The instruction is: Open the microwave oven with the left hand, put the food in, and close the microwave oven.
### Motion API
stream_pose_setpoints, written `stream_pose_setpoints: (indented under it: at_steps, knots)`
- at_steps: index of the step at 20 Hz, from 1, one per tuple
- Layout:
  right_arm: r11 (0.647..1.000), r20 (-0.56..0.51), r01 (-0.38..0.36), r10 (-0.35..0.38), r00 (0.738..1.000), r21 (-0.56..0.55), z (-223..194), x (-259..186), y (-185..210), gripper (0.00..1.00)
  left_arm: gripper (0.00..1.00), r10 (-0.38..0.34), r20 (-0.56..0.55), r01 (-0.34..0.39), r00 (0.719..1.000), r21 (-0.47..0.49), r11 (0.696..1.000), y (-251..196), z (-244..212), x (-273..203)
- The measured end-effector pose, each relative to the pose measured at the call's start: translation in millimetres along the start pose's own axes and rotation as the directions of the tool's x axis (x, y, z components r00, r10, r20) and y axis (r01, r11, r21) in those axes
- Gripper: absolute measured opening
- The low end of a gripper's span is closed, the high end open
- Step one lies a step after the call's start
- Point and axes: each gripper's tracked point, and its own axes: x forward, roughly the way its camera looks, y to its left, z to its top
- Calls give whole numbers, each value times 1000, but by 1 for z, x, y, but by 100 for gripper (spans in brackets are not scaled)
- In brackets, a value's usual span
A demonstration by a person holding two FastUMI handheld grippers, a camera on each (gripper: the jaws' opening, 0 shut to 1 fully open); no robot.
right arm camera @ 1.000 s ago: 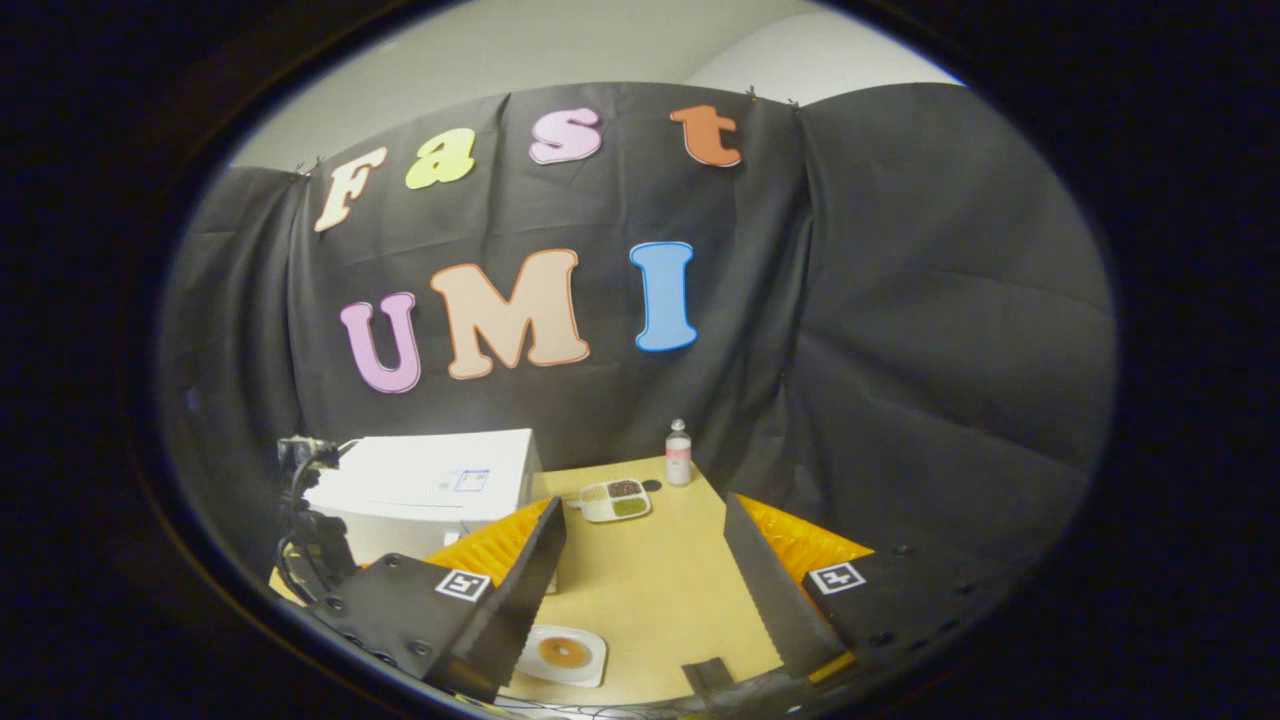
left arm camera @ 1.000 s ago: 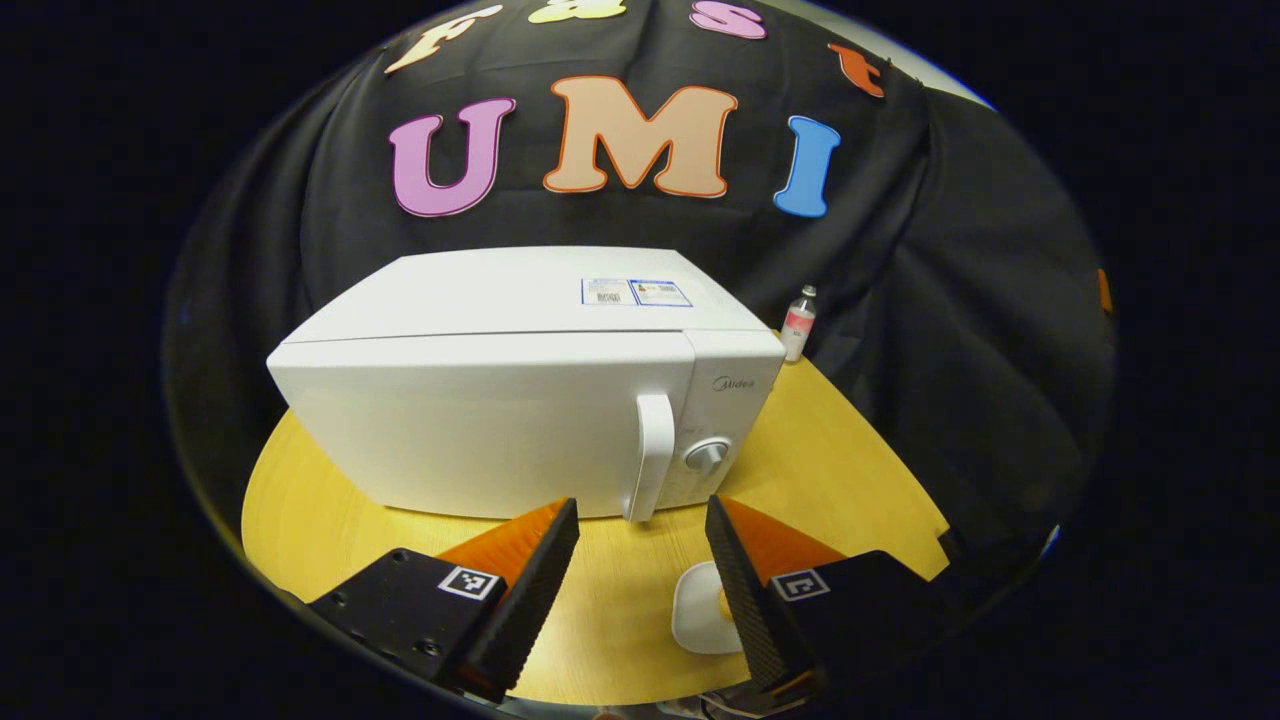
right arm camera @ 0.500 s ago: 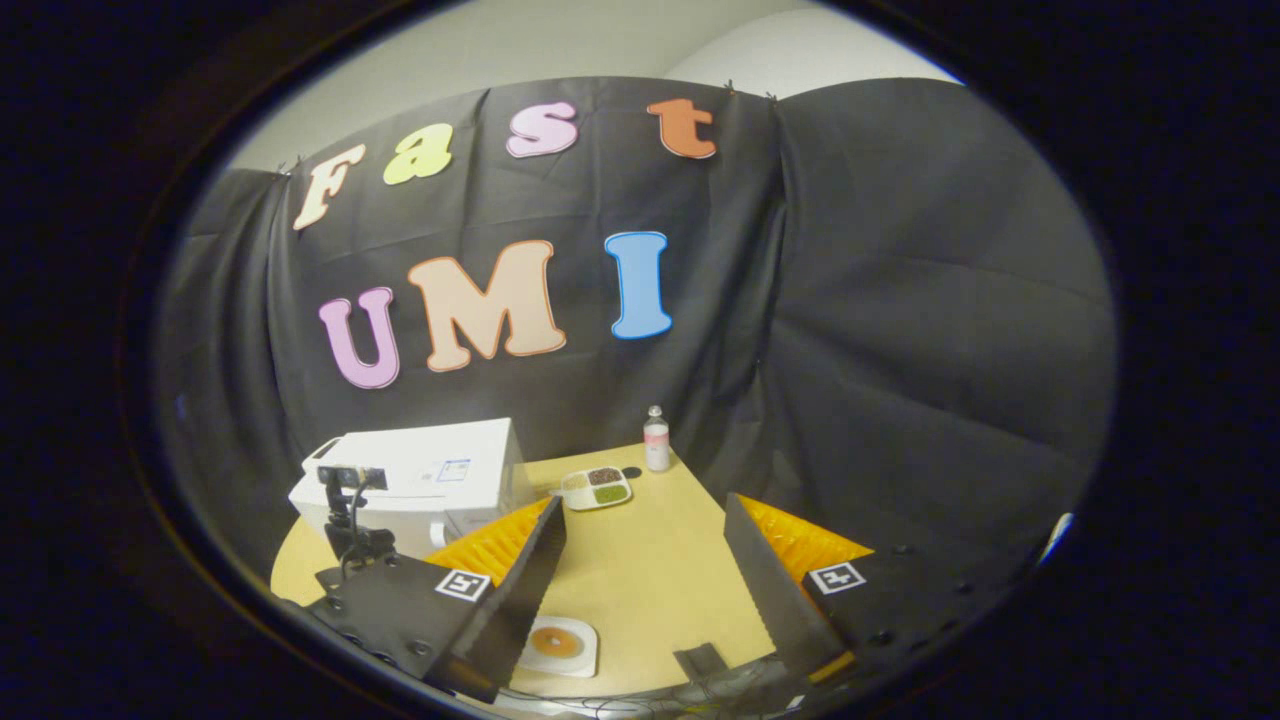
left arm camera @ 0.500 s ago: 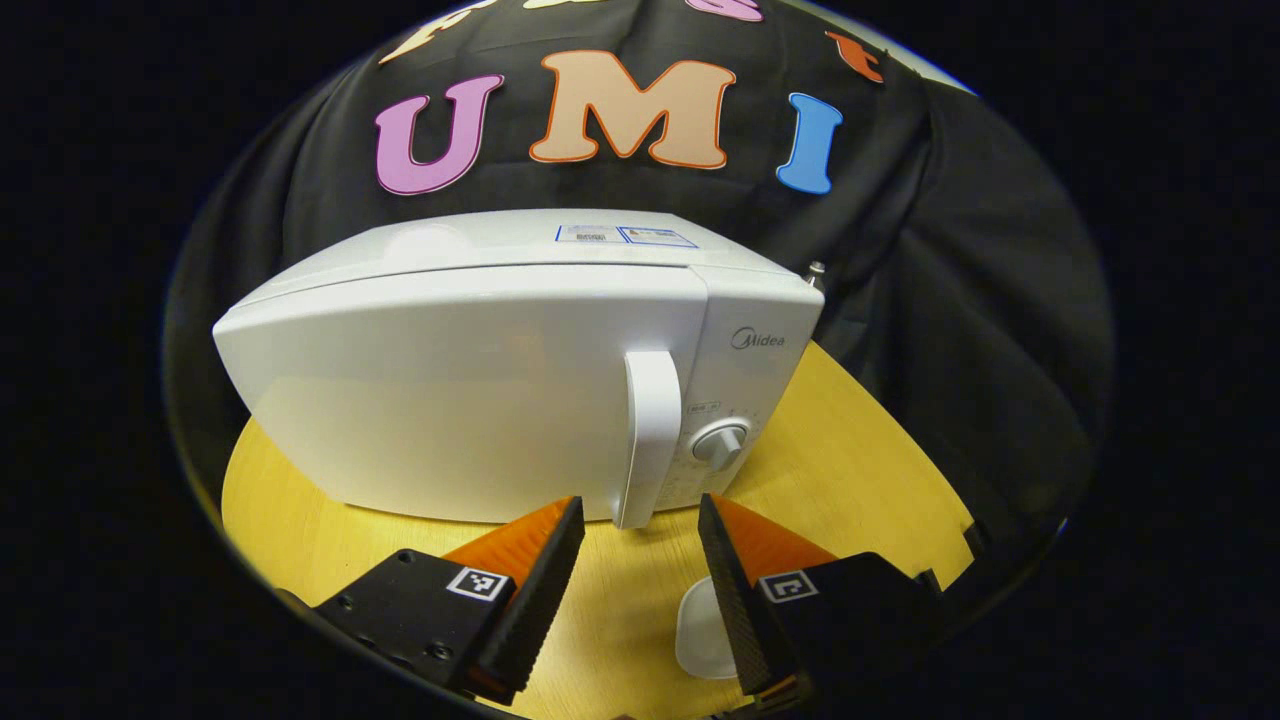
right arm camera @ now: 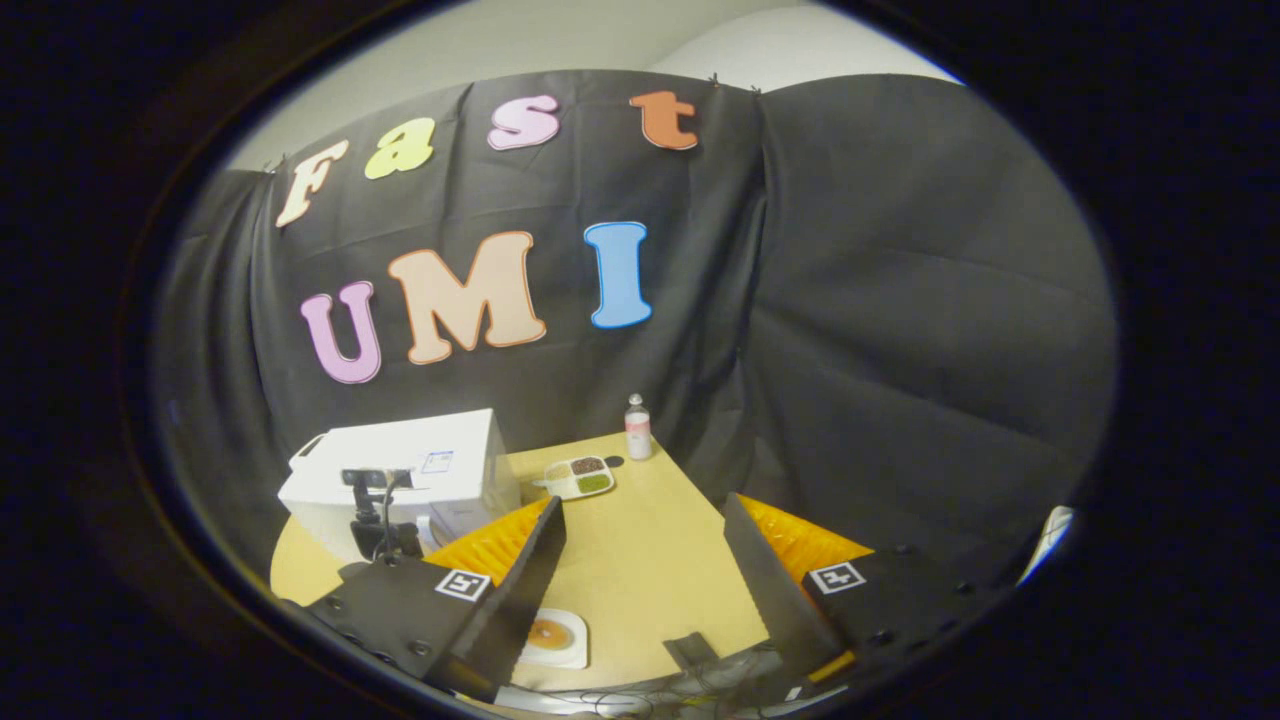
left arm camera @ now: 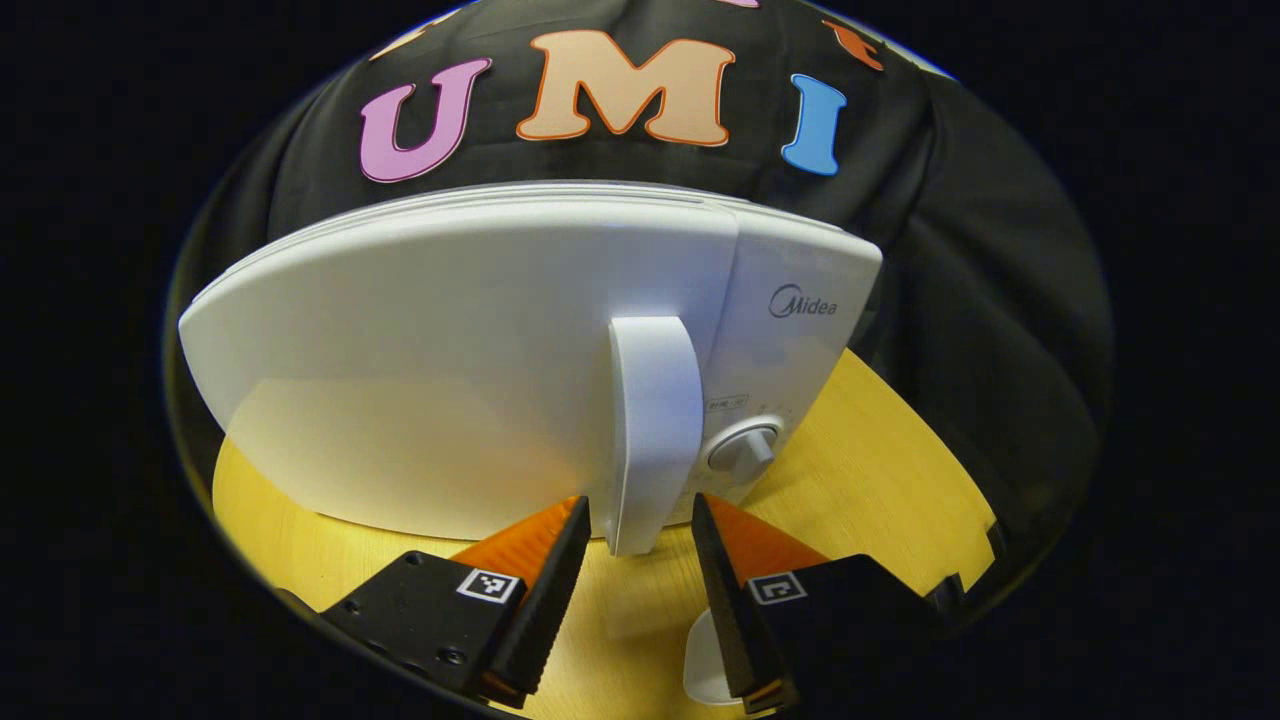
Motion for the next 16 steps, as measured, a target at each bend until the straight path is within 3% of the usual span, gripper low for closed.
stream_pose_setpoints:
  at_steps: [5,12,13,16]
  knots:
    - [1000,-22,7,-7,1000,4,-10,1,0,99,70,5,-21,-6,1000,-22,1000,-2,-6,8]
    - [1000,-44,-18,19,999,5,-18,5,8,99,35,89,-62,-93,994,-51,994,9,-11,16]
    - [1000,-48,-22,23,999,6,-19,5,8,92,34,101,-72,-104,992,-37,994,9,-13,17]
    - [999,-52,-34,35,998,8,-21,6,10,92,26,127,-76,-129,989,-19,991,7,-13,17]
